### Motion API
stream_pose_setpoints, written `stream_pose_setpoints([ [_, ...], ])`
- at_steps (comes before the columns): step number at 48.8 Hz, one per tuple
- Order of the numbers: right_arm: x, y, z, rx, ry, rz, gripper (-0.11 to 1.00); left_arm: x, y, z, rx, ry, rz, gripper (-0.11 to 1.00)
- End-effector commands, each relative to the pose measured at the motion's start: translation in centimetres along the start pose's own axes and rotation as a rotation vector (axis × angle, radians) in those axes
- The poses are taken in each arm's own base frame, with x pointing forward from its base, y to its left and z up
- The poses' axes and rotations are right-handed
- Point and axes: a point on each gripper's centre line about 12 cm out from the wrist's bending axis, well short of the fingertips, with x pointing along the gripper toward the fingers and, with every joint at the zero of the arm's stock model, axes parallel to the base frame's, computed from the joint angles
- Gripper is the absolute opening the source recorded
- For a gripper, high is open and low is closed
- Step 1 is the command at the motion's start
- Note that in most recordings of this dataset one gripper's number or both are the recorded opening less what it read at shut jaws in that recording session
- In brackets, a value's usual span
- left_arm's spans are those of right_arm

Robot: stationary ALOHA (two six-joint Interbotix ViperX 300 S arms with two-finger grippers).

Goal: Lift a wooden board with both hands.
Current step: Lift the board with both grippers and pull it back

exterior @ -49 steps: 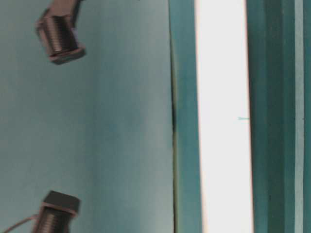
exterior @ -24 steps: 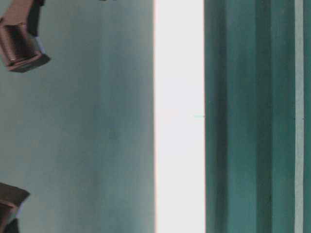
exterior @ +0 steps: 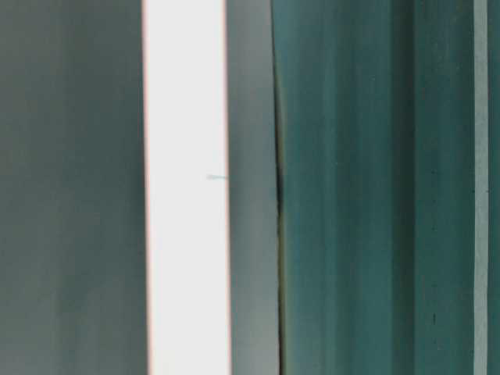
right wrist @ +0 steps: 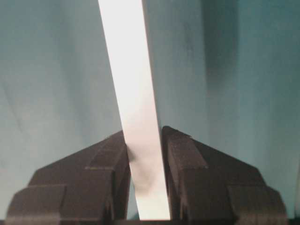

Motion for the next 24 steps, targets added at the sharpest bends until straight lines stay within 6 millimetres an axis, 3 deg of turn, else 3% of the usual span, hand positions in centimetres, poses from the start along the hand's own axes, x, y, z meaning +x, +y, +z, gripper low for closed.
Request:
stream_pose_setpoints([
  [1,-1.9,-0.1,0.8,0.009,-0.044,0.007,0.21,-3.1,0.0,1.5,0.005,-0.081,-0.001,0.17],
  [24,-7.2,0.3,1.3,0.004,-0.049,0.009,0.21,-8.4,0.3,2.9,0.010,-0.090,0.006,0.17],
])
